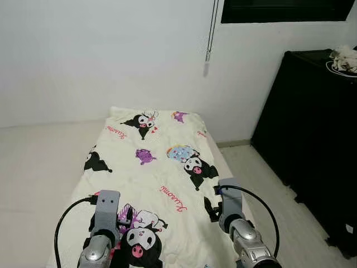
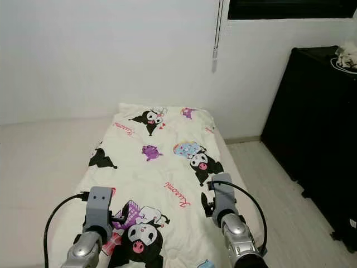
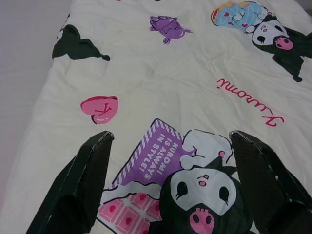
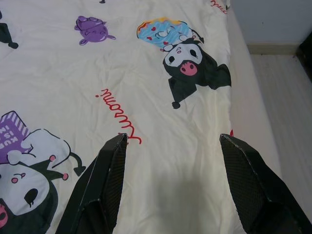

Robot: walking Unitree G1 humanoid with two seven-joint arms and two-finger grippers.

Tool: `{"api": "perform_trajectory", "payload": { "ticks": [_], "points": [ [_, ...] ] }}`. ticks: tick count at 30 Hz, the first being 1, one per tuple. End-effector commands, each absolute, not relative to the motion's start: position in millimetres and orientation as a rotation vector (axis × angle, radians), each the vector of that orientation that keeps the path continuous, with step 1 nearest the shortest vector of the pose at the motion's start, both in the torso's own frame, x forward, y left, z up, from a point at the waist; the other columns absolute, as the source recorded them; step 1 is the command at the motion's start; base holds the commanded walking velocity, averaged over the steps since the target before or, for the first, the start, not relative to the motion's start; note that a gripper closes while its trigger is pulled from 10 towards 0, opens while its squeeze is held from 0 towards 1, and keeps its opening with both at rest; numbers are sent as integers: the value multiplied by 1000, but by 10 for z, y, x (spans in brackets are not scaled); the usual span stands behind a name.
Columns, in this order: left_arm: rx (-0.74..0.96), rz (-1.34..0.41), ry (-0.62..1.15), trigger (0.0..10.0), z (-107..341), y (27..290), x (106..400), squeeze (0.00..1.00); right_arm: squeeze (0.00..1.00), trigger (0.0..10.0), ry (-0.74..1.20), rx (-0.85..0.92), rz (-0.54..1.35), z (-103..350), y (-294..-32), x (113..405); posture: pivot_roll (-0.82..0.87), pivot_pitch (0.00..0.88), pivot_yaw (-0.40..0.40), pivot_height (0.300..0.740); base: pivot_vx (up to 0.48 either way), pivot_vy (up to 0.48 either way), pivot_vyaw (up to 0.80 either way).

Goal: Clean up the room

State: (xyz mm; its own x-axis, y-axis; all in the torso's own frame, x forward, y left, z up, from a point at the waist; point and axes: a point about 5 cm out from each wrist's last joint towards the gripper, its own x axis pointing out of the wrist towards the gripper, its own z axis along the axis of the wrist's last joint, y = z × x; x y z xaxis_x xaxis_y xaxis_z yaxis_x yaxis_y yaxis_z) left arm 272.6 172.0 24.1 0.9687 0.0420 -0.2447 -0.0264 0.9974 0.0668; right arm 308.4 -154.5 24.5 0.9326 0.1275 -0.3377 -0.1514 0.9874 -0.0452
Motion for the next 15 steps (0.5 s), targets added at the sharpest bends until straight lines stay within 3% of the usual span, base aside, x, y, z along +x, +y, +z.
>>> {"api": "perform_trajectory", "payload": {
  "ticks": [1, 15],
  "points": [
    [73, 36, 247, 10000, 242, 1752, 2725, 0, 0, 10000, 361, -58, 146, 202, -1534, 3055, -7, 71, -64, 740, 0, 0, 0],
    [52, 34, 223, 10000, 278, 1750, 2738, 0, 0, 10000, 351, -64, 164, 218, -1520, 3062, -8, 72, -64, 740, 0, 0, 0]
  ]
}}
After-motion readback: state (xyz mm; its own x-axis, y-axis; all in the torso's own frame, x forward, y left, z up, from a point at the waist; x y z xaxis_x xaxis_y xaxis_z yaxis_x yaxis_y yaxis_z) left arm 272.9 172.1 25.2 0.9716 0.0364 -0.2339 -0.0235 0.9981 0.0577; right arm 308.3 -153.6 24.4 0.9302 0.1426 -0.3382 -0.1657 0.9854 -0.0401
